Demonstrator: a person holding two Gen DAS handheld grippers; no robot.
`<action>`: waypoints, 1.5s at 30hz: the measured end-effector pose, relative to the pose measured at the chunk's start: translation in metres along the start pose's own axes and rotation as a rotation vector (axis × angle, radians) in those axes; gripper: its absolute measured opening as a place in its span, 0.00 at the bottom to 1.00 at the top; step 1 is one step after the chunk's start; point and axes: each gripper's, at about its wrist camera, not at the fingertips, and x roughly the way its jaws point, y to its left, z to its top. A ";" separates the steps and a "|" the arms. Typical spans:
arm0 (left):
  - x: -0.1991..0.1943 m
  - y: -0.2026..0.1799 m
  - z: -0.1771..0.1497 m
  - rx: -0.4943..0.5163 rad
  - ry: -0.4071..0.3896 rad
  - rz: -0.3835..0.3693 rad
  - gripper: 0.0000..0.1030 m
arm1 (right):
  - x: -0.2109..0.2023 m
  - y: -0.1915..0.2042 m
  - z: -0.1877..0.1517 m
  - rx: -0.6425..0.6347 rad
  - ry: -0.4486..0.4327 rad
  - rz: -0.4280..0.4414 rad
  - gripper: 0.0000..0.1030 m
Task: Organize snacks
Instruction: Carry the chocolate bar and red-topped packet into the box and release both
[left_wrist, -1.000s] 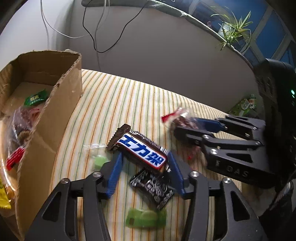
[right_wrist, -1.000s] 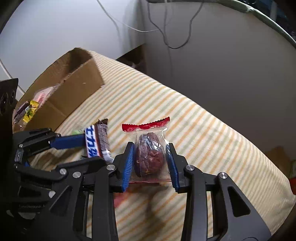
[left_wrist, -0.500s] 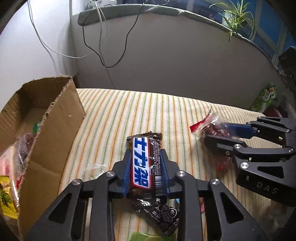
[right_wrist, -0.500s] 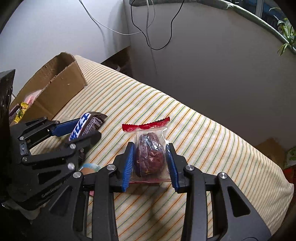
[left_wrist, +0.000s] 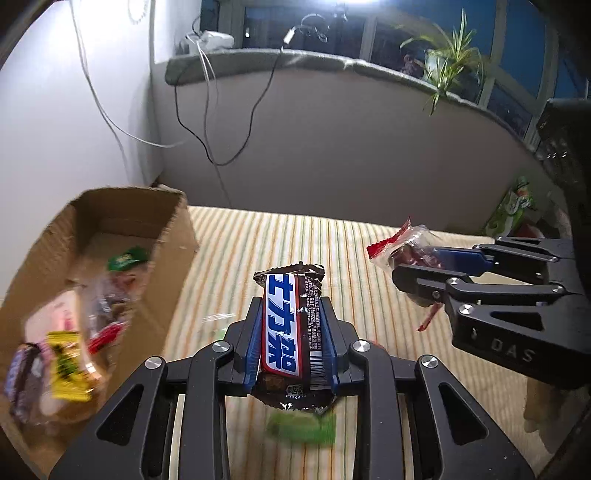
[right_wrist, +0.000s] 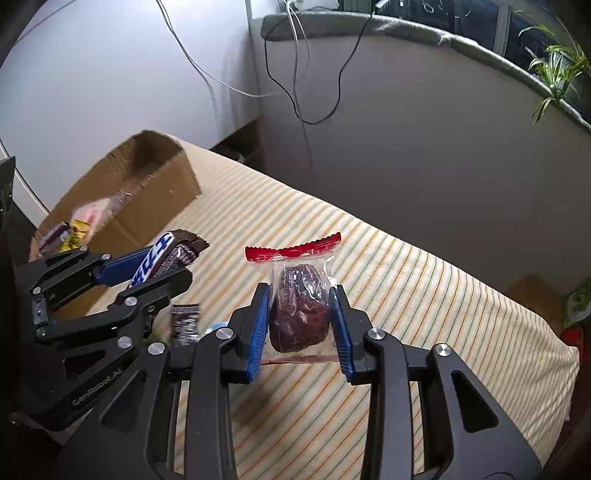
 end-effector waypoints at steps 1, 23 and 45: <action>-0.008 0.003 -0.001 -0.002 -0.008 -0.004 0.26 | -0.003 0.003 0.001 0.000 -0.004 -0.001 0.33; -0.104 0.090 -0.019 -0.091 -0.123 0.063 0.26 | -0.062 0.110 0.000 -0.058 -0.088 0.058 0.33; -0.095 0.161 -0.023 -0.169 -0.101 0.124 0.26 | -0.004 0.179 0.031 -0.118 -0.031 0.130 0.33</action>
